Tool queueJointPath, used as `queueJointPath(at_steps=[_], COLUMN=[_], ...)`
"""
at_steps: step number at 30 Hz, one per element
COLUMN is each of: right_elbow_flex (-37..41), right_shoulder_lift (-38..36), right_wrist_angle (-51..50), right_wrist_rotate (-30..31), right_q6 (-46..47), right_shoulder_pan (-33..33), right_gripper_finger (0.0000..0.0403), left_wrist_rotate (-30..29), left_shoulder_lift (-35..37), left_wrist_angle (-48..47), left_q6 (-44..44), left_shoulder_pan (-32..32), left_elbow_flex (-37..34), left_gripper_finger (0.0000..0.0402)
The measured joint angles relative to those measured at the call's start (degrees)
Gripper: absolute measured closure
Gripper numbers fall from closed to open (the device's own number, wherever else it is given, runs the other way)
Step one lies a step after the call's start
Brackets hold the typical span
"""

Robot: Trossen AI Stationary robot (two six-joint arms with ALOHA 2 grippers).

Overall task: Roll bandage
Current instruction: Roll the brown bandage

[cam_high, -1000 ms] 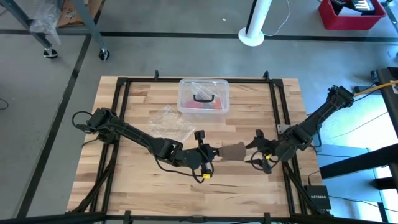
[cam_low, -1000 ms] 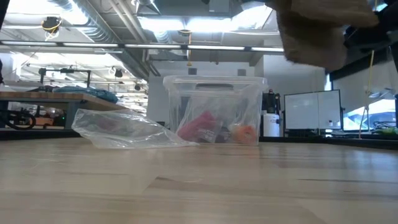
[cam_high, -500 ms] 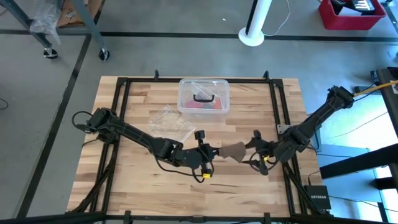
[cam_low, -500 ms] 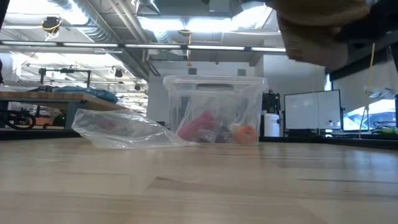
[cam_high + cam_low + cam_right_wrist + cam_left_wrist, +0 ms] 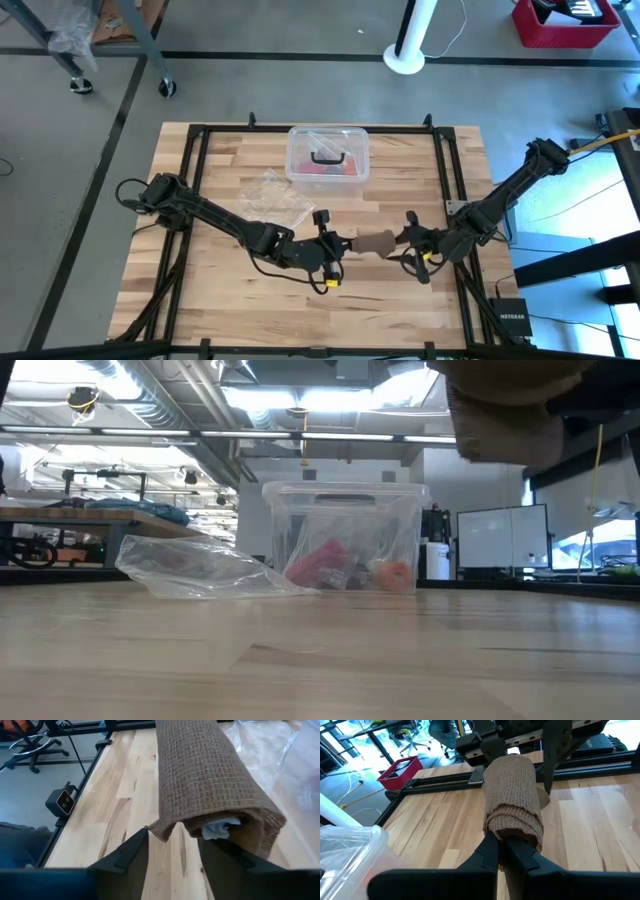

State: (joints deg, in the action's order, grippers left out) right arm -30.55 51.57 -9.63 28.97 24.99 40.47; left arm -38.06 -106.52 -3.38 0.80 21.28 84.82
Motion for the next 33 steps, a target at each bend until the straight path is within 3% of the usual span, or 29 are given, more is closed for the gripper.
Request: queueJointPath(at_steps=[9, 29, 33], right_elbow_flex=[0.0, 0.0, 0.0], right_shoulder_lift=[0.0, 2.2, 2.2], right_wrist_angle=[0.0, 4.2, 4.8], right_wrist_rotate=[0.0, 0.0, -0.1], right_q6=[0.0, 1.6, 1.4], right_shoulder_pan=[0.0, 0.0, 0.0], right_gripper_finger=[0.0257, 0.0259, 0.0286], left_wrist_rotate=[0.0, 0.0, -0.1], left_shoulder_lift=[0.0, 0.0, 0.0], left_wrist_angle=[0.0, 0.6, 0.9], left_q6=[-0.8, -1.5, -1.6], left_shoulder_pan=[0.0, 0.0, 0.0], left_elbow_flex=[0.0, 0.0, 0.0], left_gripper_finger=[0.04, 0.04, 0.04])
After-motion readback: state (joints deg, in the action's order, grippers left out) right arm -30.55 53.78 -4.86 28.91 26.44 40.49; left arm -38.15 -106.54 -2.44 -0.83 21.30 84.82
